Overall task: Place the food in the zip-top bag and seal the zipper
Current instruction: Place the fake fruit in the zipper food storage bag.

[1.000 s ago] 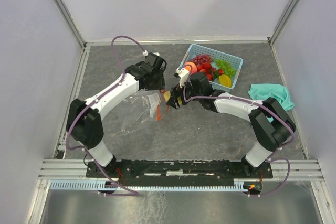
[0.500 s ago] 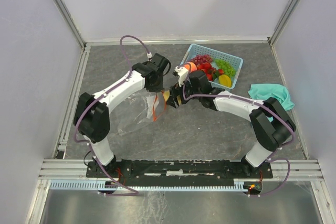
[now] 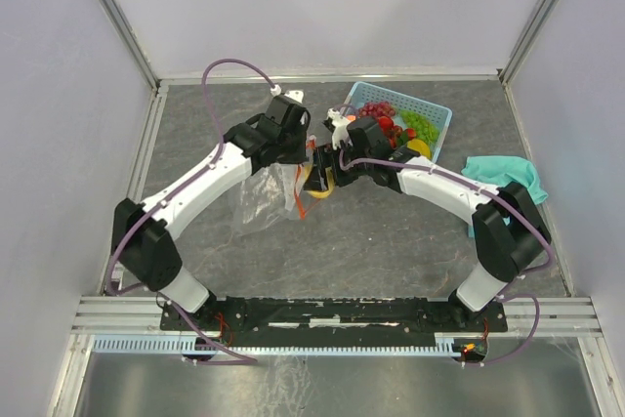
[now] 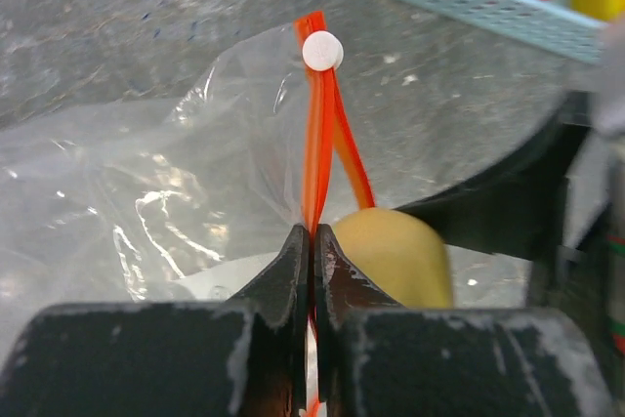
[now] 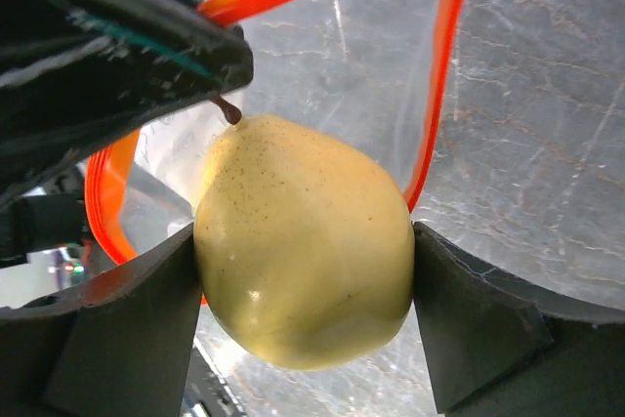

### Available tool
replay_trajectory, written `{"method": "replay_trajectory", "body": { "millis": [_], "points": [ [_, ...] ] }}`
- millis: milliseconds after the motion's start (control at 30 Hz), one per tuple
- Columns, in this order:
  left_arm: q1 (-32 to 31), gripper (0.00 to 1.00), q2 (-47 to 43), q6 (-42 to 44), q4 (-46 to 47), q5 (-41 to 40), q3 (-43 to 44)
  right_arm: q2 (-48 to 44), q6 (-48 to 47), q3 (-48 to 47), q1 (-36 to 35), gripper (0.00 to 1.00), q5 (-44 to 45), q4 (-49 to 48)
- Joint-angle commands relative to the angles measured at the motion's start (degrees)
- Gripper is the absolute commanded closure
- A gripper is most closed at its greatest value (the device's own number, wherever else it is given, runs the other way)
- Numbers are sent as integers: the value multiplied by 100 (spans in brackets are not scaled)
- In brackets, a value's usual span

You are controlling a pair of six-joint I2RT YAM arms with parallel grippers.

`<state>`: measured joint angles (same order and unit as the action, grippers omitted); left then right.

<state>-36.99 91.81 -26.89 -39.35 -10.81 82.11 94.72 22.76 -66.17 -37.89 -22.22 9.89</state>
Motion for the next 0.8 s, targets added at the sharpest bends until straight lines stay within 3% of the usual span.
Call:
{"method": "replay_trajectory", "body": {
  "millis": [0, 267, 500, 767],
  "points": [
    [-62, 97, -593, -25, 1266, 817, -273, -344, 990, 0, -5, 71, -378, -695],
    [-62, 97, -640, -241, 1846, 1632, -380, -566, 2188, 668, 210, 71, -251, -2589],
    [-66, 97, -819, -828, 2235, 1950, -733, -748, 2354, 1648, 315, 67, 673, -4538],
    [-64, 97, -984, -1625, 2876, 2514, -1171, -660, 2046, 1795, 358, 63, 1157, -5100]
  ]
}}
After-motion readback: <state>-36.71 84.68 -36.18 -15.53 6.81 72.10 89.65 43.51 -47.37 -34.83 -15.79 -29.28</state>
